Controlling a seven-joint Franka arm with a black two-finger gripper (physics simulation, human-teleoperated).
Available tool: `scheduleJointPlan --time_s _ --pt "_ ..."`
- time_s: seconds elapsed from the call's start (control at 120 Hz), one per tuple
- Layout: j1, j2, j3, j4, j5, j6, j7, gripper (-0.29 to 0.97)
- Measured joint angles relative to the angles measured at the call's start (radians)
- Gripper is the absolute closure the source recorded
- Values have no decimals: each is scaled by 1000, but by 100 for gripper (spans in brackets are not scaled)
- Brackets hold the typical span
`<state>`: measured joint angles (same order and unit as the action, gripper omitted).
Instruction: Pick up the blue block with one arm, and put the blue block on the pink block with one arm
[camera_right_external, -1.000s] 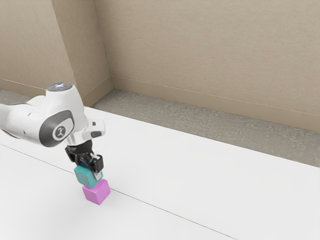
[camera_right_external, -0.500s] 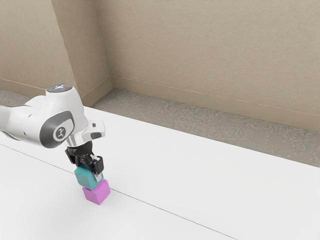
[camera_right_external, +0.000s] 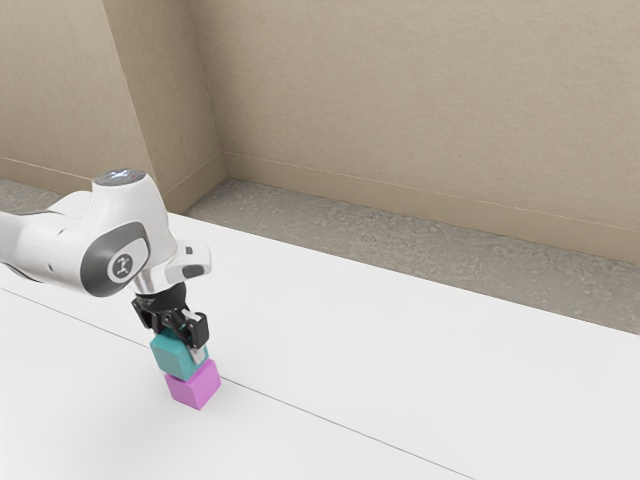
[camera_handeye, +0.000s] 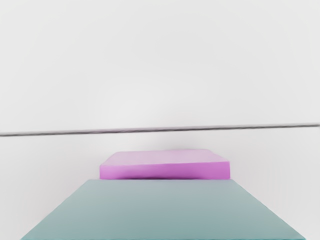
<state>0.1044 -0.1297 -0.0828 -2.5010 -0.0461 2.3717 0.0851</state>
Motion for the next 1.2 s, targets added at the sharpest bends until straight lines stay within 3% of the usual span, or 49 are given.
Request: scheduleJointPlan --time_s 1.0,1.2 --pt "0 6 -3 1 -8 3 -2 31" --pt "0 4 -3 1 -37 22 6 15"
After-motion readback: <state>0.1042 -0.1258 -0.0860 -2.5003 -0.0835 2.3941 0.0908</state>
